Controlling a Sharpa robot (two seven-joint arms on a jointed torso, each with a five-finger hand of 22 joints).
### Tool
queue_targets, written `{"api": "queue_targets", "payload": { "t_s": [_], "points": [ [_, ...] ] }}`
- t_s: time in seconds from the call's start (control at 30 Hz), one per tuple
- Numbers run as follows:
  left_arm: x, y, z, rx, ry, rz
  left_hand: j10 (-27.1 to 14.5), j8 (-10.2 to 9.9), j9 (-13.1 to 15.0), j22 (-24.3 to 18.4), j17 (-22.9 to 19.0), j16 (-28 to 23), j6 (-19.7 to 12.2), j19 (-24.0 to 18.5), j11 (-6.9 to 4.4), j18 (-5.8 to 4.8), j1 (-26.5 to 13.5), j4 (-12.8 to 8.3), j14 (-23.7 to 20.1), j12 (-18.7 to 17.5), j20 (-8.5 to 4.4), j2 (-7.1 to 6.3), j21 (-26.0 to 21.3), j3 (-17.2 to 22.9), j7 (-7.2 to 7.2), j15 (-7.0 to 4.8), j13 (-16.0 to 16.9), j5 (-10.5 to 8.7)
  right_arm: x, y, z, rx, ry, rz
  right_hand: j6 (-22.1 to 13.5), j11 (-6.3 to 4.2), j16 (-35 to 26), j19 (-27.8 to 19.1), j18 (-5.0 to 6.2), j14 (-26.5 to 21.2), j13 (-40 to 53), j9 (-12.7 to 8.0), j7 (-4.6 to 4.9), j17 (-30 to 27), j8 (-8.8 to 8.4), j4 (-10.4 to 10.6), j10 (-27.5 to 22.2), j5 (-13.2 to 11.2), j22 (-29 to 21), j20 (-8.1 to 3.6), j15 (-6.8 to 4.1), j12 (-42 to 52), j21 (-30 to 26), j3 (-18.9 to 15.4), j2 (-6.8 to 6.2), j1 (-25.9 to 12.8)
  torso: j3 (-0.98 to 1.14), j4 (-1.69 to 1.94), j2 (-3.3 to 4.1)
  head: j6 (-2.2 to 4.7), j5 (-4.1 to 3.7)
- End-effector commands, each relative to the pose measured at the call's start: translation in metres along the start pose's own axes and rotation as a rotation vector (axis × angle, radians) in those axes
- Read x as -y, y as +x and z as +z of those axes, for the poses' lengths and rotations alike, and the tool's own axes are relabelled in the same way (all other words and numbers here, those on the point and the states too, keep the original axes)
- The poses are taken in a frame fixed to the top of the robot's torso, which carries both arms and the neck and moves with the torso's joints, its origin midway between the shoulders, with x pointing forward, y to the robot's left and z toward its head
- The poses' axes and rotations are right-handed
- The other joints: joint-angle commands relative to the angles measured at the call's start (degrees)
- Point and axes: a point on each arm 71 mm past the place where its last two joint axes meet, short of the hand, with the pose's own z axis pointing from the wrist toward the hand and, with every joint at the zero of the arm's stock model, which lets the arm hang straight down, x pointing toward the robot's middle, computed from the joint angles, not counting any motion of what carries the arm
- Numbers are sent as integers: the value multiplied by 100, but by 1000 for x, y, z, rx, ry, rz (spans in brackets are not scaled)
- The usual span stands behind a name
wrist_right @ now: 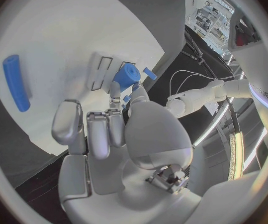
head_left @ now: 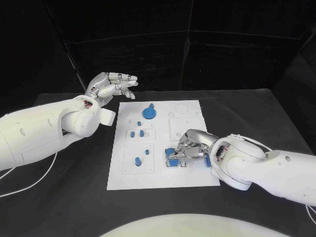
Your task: Assemble the parts on the task board
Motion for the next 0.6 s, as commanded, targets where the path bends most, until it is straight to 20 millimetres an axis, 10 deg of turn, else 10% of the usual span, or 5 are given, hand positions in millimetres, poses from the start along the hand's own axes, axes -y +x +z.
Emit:
{"api": "queue_targets", "payload": {
  "t_s": [0.03, 0.6],
  "points": [
    [1, 0, 0, -6, 4, -4, -23, 37, 3, -6, -6, 10, -21, -2, -1, 80, -26, -7, -24, 27, 24, 26, -20, -21, -22, 18, 4, 17, 3, 6, -1, -31, 7, -43, 17, -32, 17, -2, -79, 431, 247, -3, -29, 596, 29, -71, 0, -49, 8, -35, -58, -34, 31, 20, 71, 245, 1, -1, -4, -1, -3],
    [1, 0, 0, -4, 4, -3, -25, 40, 3, -12, -11, 12, -21, -2, -1, 81, -12, -14, -28, 33, 23, 28, -24, -20, -20, 17, 5, 16, 1, 5, -1, -23, -9, -36, 34, -22, 25, 9, -84, 435, 263, 3, -16, 616, 35, 28, 14, -53, 30, -35, -52, -32, 39, -38, 140, 49, -3, 2, -2, 4, -4]
  ]
}}
